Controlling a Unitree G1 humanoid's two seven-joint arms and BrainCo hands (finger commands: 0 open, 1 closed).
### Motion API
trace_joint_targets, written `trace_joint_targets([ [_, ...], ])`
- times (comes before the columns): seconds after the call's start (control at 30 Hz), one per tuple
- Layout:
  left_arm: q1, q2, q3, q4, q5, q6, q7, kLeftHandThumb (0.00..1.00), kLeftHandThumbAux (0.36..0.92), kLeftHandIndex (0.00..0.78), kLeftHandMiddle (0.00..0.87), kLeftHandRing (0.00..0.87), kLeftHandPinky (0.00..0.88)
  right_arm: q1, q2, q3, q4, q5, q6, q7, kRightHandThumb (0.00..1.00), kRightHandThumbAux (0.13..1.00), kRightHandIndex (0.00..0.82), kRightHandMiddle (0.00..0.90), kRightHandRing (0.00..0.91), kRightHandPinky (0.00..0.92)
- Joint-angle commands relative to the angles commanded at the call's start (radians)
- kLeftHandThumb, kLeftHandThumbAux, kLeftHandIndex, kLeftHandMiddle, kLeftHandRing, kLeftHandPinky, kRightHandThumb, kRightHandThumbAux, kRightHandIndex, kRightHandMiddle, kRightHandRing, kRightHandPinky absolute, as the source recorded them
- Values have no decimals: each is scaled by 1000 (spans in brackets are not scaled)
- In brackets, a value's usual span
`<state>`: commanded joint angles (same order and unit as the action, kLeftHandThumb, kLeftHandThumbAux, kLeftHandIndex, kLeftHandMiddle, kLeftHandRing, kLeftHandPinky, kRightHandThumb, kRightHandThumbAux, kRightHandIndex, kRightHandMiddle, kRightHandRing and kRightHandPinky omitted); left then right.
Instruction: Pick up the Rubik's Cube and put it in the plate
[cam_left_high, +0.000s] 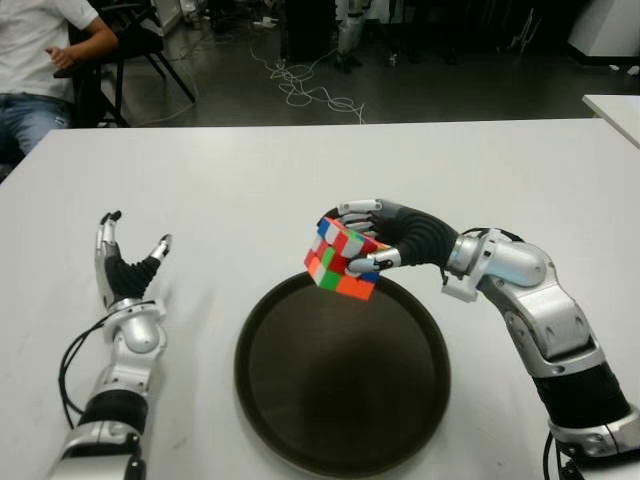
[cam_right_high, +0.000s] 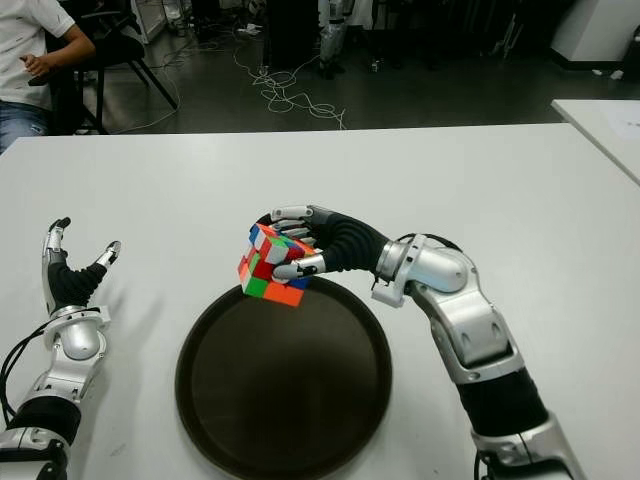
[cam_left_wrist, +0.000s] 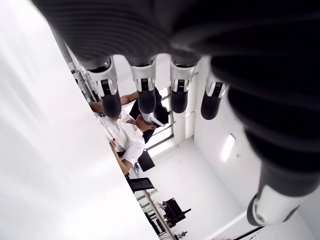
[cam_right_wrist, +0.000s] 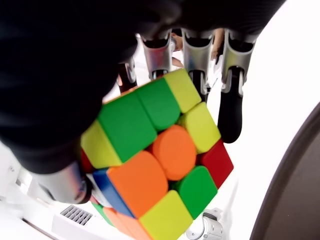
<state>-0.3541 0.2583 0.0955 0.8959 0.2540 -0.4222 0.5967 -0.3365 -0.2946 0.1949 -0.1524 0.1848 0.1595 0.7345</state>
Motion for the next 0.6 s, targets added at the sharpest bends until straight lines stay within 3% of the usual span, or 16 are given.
trace_joint_targets([
  [0.37, 2, -4, 2, 1, -4, -12, 2, 0, 672, 26, 52, 36, 37, 19, -10, 28, 11, -100, -98, -50, 681, 732, 436, 809, 820, 813],
  [0.47, 2, -4, 1, -2, 1, -3, 9, 0, 675, 27, 46, 28, 19, 29, -15, 52, 18, -219, -139, -133, 681, 732, 436, 812, 825, 817],
  [0.6, 4, -5, 0, -5, 1, 1, 9, 0, 649, 27, 40, 16, 6, 7, -5, 92, 76, -373, -194, -244, 681, 732, 437, 809, 826, 819],
])
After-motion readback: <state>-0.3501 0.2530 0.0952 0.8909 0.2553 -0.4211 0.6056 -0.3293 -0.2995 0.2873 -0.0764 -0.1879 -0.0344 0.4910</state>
